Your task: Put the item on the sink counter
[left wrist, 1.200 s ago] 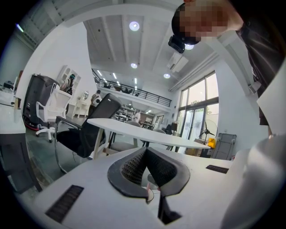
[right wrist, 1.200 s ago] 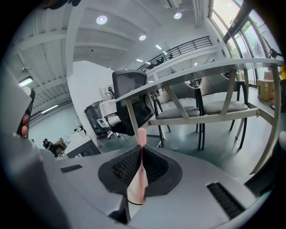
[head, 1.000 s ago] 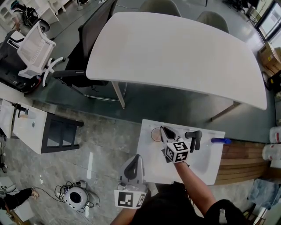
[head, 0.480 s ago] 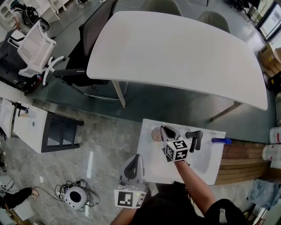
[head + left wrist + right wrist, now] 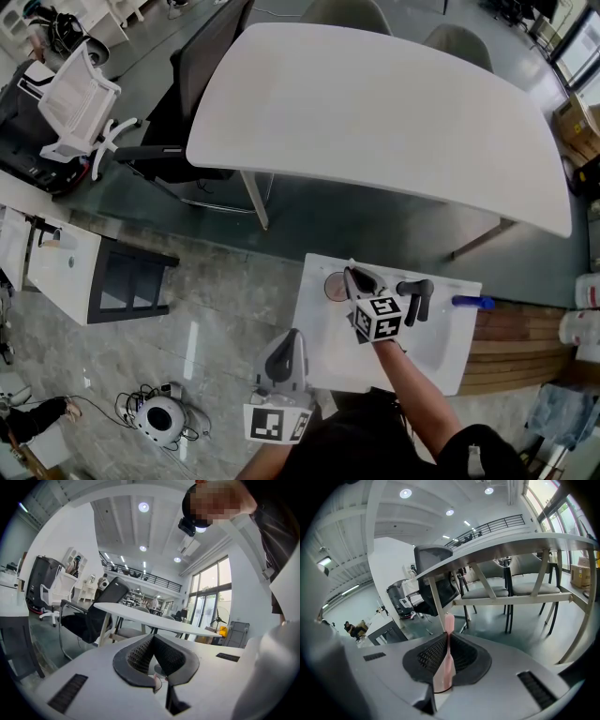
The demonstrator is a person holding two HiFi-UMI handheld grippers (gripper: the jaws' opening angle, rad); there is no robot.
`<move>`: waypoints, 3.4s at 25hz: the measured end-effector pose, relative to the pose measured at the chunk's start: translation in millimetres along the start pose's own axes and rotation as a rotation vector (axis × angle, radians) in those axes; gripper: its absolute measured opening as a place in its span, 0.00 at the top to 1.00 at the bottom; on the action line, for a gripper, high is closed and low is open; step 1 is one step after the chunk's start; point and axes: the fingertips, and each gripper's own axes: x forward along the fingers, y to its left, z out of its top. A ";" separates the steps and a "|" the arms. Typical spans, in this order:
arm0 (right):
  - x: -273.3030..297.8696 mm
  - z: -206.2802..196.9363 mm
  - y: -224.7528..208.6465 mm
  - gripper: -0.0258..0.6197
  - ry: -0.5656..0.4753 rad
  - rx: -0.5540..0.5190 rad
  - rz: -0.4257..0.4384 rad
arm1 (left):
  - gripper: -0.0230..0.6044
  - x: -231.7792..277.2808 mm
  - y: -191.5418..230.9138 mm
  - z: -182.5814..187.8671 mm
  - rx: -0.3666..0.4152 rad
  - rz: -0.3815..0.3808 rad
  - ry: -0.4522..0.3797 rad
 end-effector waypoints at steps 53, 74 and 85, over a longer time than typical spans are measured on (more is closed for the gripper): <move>-150.1 -33.6 44.8 0.93 -0.113 0.024 -0.154 | 0.94 -118.7 -42.7 19.3 0.027 -0.165 -0.082; -352.7 -65.9 122.4 0.94 -0.318 0.036 -0.271 | 0.94 -234.9 -113.5 13.8 0.062 -0.327 -0.112; -452.3 -63.5 144.3 0.94 -0.442 0.027 -0.313 | 0.94 -261.5 -152.3 12.5 0.067 -0.362 -0.131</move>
